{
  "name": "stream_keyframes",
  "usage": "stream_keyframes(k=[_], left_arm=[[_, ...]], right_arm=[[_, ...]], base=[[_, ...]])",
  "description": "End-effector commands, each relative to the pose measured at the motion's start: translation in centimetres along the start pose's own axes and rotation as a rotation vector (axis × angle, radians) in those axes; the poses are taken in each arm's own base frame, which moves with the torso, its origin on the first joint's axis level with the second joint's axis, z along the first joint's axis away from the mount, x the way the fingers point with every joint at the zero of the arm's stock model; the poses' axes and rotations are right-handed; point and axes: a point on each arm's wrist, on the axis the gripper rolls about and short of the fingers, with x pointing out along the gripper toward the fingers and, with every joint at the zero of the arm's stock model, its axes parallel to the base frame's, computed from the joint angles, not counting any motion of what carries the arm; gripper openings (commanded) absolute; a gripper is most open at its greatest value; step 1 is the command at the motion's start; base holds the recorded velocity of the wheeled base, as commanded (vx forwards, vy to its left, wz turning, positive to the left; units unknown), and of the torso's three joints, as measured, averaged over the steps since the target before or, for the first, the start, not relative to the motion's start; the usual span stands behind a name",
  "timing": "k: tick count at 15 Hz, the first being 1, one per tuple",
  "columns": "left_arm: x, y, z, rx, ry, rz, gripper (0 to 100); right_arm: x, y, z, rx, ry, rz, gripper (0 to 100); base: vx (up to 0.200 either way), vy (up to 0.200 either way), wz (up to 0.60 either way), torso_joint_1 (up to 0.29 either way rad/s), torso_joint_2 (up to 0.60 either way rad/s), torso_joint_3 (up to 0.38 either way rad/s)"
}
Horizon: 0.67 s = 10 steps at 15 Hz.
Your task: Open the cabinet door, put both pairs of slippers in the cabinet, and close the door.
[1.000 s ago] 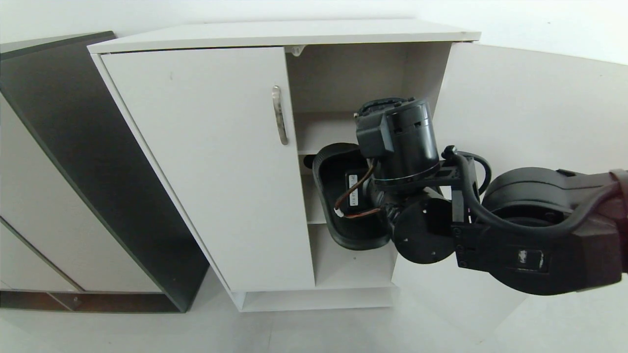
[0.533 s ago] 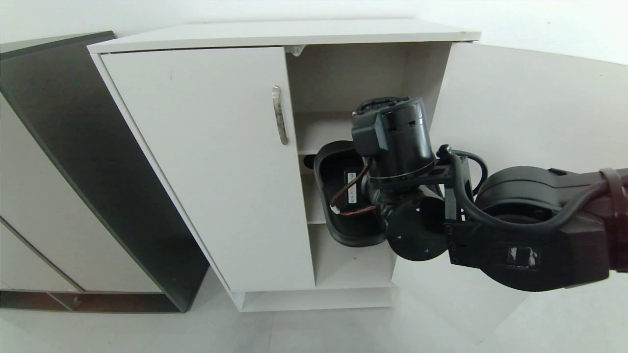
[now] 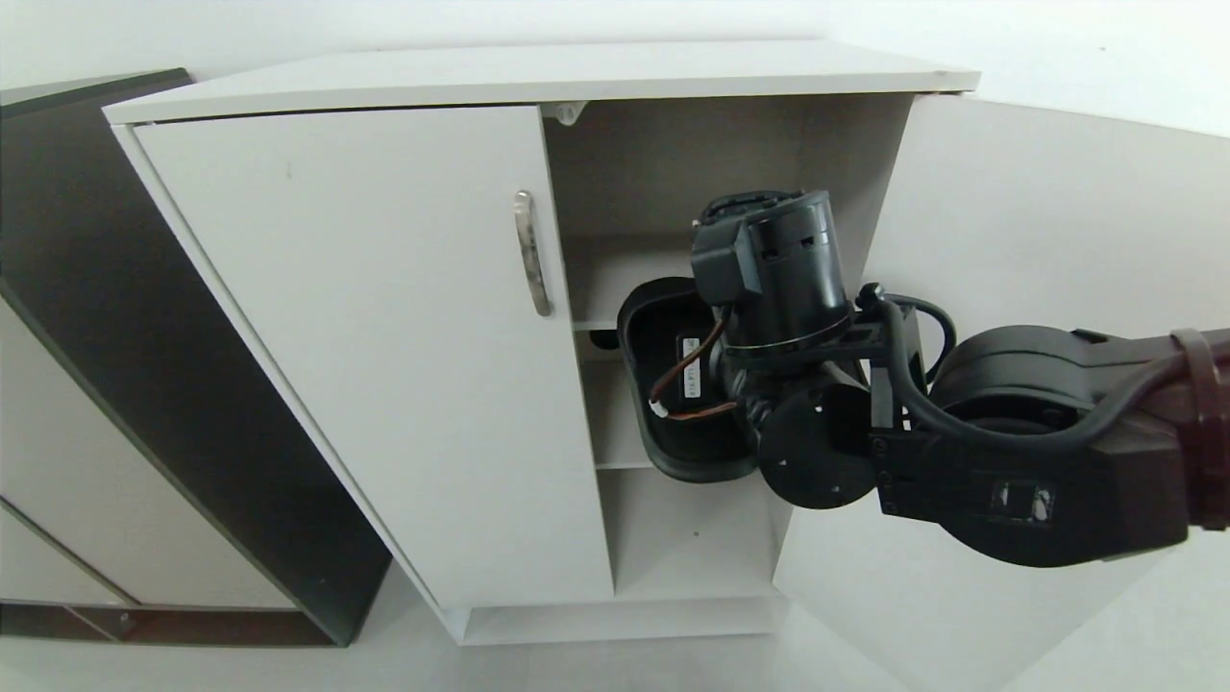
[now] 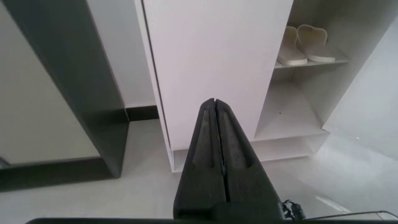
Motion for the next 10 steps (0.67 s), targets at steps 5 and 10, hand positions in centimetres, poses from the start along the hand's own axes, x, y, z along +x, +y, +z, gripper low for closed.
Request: stream_keyframes(k=[5, 10], left_arm=[[0.0, 0.0, 0.0, 0.000, 0.000, 0.001, 0], [0.0, 0.0, 0.0, 0.000, 0.000, 0.001, 0]], right_arm=[[0.0, 0.0, -0.1, 0.002, 0.000, 0.000, 0], [1.2, 0.2, -0.5, 0.024, -0.015, -0.013, 0]], base=[[0.200, 0.000, 0.00, 0.003, 0.00, 0.002], [0.000, 0.000, 0.00, 0.000, 0.00, 0.000]])
